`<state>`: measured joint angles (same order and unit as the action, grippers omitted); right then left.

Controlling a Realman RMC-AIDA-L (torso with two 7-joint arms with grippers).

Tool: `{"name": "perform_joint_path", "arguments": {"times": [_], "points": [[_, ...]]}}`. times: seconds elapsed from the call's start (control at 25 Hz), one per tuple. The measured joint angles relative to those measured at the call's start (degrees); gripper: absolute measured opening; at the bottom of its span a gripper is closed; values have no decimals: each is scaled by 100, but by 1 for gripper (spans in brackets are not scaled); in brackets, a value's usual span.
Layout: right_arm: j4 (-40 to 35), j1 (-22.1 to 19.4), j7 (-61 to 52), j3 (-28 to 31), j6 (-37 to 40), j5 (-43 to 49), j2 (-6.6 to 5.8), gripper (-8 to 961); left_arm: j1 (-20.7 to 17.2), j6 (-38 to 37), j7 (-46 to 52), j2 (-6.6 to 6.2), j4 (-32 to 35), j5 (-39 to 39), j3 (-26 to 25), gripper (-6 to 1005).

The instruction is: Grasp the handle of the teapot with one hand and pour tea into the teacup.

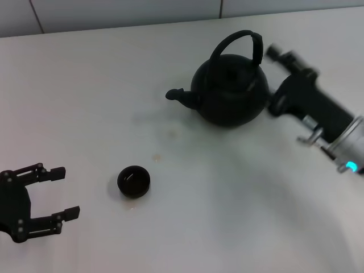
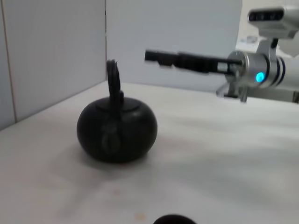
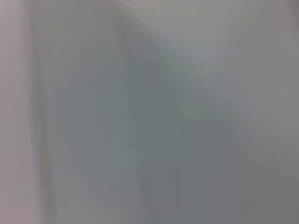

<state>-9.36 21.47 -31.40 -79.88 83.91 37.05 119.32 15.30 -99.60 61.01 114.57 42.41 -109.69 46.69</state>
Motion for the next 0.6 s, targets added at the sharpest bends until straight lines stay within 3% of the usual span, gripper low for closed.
{"name": "perform_joint_path", "arguments": {"times": [0.12,0.28,0.6], "points": [[-98,52,-225,-151,118,599,-31,787,-1,-186,-11,2,0,0,-119,791],[-709,50,-549,-252,525,2232,-42,786,20,-717,-132,21,-45,1,-292,791],[-1132,-189,-540,-231,1219,3305,-43,787,-47,-1185,-142,38,-62,31,-412,791]]}}
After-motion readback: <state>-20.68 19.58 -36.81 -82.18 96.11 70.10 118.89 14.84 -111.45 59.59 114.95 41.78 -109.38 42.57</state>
